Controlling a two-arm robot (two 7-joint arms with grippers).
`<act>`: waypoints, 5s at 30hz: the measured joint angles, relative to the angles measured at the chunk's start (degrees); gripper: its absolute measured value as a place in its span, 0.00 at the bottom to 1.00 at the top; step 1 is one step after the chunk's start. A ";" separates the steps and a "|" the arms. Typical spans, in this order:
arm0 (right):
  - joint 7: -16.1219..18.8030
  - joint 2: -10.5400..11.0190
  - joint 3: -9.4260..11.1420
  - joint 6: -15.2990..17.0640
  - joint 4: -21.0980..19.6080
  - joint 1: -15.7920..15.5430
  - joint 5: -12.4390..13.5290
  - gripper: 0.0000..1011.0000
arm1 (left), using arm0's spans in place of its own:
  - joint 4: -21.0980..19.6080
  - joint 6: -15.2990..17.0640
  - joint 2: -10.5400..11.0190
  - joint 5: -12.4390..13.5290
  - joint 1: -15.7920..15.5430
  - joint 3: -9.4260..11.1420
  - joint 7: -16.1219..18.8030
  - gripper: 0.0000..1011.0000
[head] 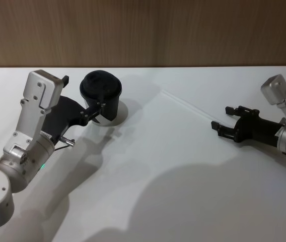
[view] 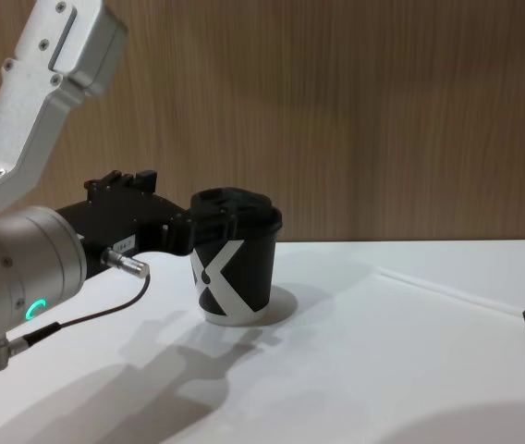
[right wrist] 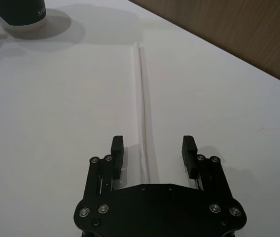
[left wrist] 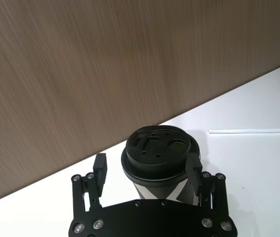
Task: Pick up the straw with one hand, pass it to the other hand, and insert it into the cup.
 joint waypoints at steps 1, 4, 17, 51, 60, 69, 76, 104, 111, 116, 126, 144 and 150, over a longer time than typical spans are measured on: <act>0.00 0.04 -0.10 -0.02 0.00 0.02 -0.08 0.71 | 0.00 0.00 0.00 0.00 0.00 0.00 0.00 0.99; 0.05 0.18 -0.31 -0.03 -0.01 0.05 -0.20 0.68 | 0.00 0.00 -0.01 0.00 0.00 0.00 0.00 0.99; 0.33 0.68 -1.02 0.29 -0.55 -0.05 -0.31 0.50 | 0.00 0.00 0.00 0.00 0.00 0.01 0.00 0.99; 0.51 1.22 -0.59 0.24 -0.41 0.15 1.28 0.18 | 0.00 0.00 0.00 0.00 0.00 0.00 0.00 0.99; 0.96 1.44 -0.62 -0.01 -0.67 0.08 1.75 0.01 | 0.00 0.00 -0.01 0.00 0.00 0.00 0.00 0.99; 1.10 1.63 -0.53 -0.32 -1.53 -0.14 2.47 0.00 | 0.00 0.00 0.00 0.00 0.00 0.00 0.00 0.99; 1.07 1.63 0.59 -1.27 -3.17 -0.38 4.10 0.00 | 0.00 0.00 0.00 0.00 0.00 0.00 0.00 0.99; 2.89 -2.26 8.10 -3.75 -11.09 -0.91 19.40 0.00 | 0.00 0.00 0.00 0.00 0.00 0.00 0.00 0.99; 3.74 -4.14 9.01 -1.92 -12.61 -0.46 24.25 0.00 | 0.00 0.00 0.00 0.00 0.00 0.00 0.00 0.99; 4.39 -5.69 9.23 0.40 -13.64 0.14 27.96 0.00 | 0.00 0.00 0.00 0.00 0.00 0.00 0.00 0.99; 5.59 -8.16 8.53 6.03 -15.29 1.27 34.13 0.00 | 0.00 0.00 0.00 0.00 0.00 0.00 0.00 0.99; 8.63 -9.39 4.92 14.95 -20.80 0.44 41.22 0.00 | 0.00 0.00 0.00 0.00 0.00 0.00 0.00 0.99; 9.59 -8.82 4.09 16.11 -22.33 -0.35 41.98 0.00 | 0.00 0.00 0.00 0.00 0.00 0.00 0.00 0.99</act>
